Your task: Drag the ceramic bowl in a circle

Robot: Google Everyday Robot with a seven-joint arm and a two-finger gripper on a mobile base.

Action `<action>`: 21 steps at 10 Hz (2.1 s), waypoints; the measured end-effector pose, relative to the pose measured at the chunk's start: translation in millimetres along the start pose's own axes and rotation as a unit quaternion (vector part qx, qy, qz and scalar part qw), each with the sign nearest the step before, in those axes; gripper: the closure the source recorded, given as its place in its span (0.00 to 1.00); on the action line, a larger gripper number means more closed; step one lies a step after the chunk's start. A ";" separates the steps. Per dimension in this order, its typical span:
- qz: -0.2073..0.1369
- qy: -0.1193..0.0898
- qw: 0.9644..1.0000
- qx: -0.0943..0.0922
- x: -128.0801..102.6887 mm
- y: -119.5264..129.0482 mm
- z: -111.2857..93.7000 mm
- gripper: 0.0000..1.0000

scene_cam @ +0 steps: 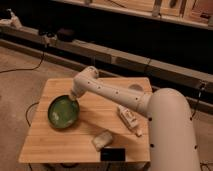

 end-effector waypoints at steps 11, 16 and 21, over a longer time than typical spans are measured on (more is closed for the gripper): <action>0.107 -0.034 0.990 -0.084 -175.7 51.1 -69.2 1.00; -0.014 -0.023 0.997 -0.070 -128.9 -34.1 -62.6 1.00; -0.077 0.013 0.997 -0.013 -5.0 -57.4 -19.0 1.00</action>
